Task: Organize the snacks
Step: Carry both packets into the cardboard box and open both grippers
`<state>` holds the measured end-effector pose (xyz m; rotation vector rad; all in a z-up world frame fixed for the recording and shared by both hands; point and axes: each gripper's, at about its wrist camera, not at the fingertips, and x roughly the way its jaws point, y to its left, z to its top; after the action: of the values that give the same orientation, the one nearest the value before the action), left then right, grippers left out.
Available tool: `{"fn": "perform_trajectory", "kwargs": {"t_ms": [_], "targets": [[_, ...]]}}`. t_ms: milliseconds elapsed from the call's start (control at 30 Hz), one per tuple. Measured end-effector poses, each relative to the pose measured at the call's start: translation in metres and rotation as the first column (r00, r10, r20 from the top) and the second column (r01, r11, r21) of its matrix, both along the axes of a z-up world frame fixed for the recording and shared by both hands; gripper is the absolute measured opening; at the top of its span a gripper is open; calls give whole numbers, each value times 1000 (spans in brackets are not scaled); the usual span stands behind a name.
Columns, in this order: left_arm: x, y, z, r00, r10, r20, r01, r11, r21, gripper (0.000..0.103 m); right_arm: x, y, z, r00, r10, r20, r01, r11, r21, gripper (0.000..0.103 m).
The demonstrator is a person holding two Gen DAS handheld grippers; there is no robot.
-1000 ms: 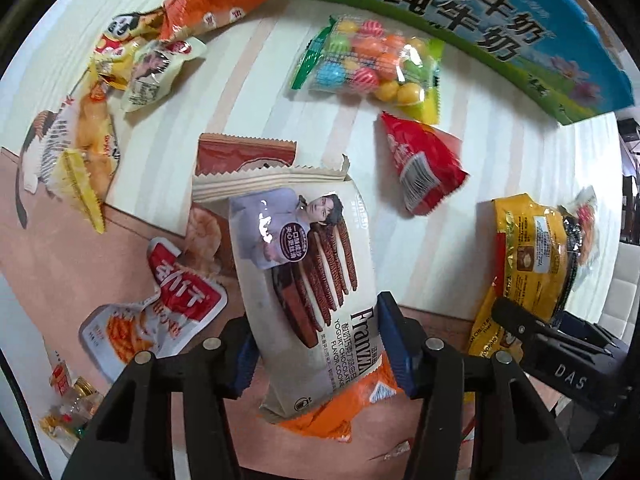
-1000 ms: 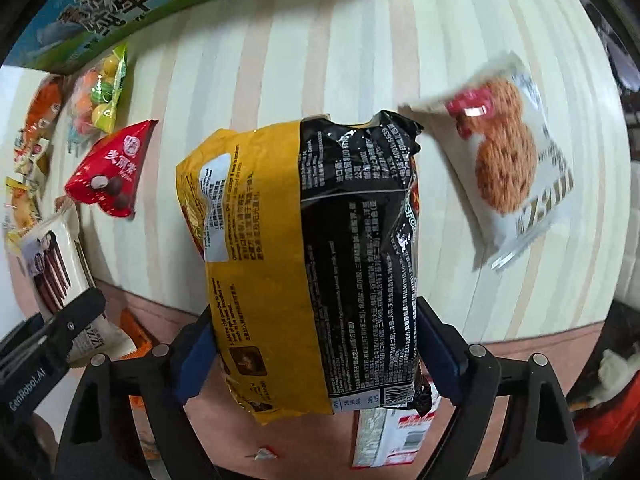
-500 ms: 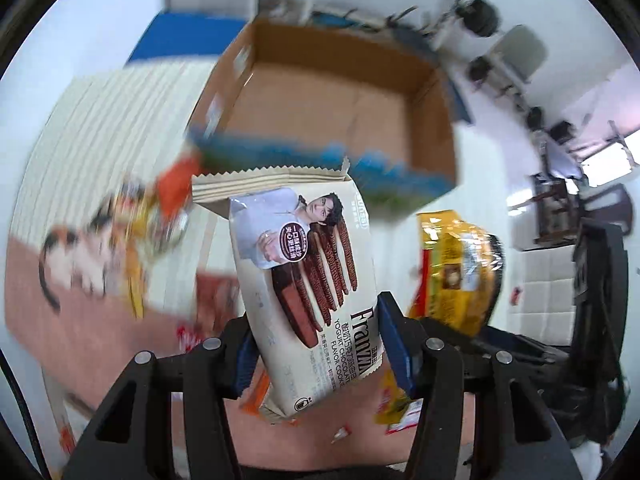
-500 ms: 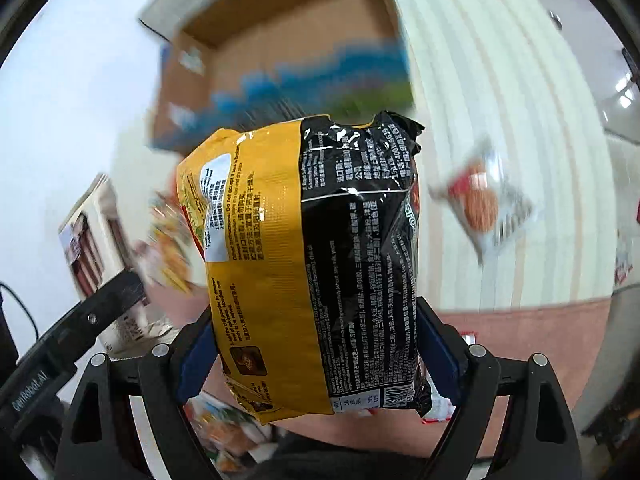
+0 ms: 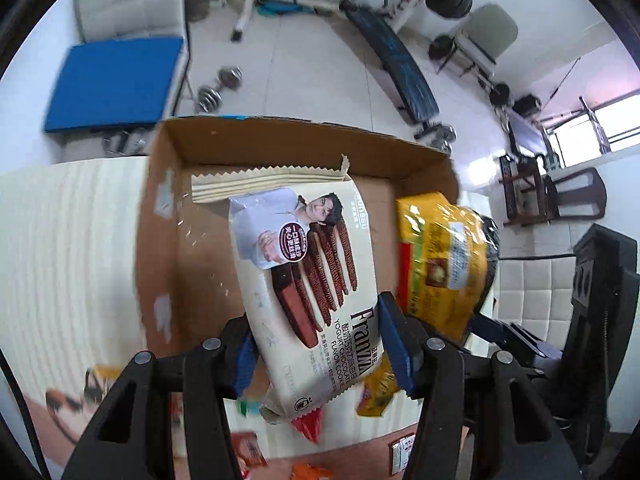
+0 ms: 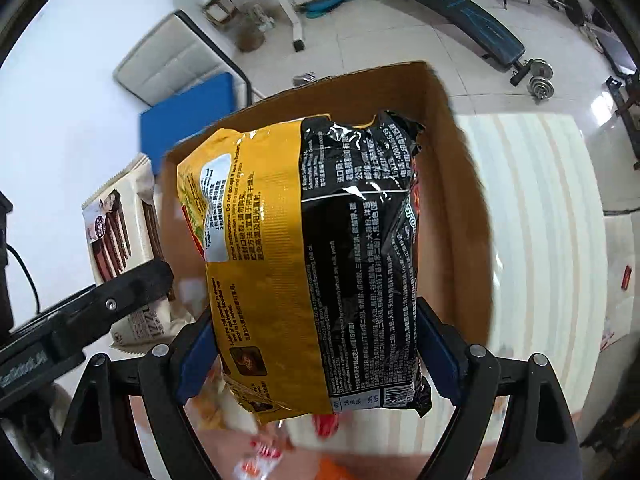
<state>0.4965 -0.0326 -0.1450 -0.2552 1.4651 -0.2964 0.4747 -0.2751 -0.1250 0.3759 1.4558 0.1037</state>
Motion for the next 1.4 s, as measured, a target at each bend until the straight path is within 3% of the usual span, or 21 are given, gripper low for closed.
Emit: {"fn": "perform_trajectory", "kwargs": {"t_ms": [200,300,567,600,667,733,833,1067,1167,1300,1400], "targets": [[46,2,-59,992,-63,-111,58,997,-50,52,50,25,-76,997,43,-58,-47,996,-82,90],[51,-3,-78,985,-99,-143,91,994,-59,52,62,28,-95,995,59,-85,-69,991,-111,90],[45,-8,-93,986,-69,-151,78,995,58,56,86,27,-132,986,47,-162,-66,991,-116,97],[41,-8,-89,987,-73,-140,81,995,53,70,83,25,-127,987,51,-153,-70,990,-123,98],[34,-8,-83,991,-72,-117,82,994,76,87,79,23,-116,988,67,-138,-89,983,-160,99],[25,-7,-71,994,-82,-76,89,991,98,87,80,23,-107,988,79,-130,-99,982,-159,99],[13,-6,-53,996,-84,-32,87,990,114,96,81,26,-93,988,102,-116,-121,978,-168,99],[-28,4,9,989,-74,128,62,994,92,97,58,23,-43,994,109,-18,-110,979,-173,101],[-62,15,45,978,-60,199,42,995,92,98,26,15,-15,995,93,31,-86,983,-159,101],[-114,30,66,971,-41,236,14,993,117,98,-28,7,12,997,58,56,-51,992,-118,101],[-165,45,59,980,-12,201,-19,988,153,97,-85,0,10,999,35,26,-33,997,-76,101]]}}
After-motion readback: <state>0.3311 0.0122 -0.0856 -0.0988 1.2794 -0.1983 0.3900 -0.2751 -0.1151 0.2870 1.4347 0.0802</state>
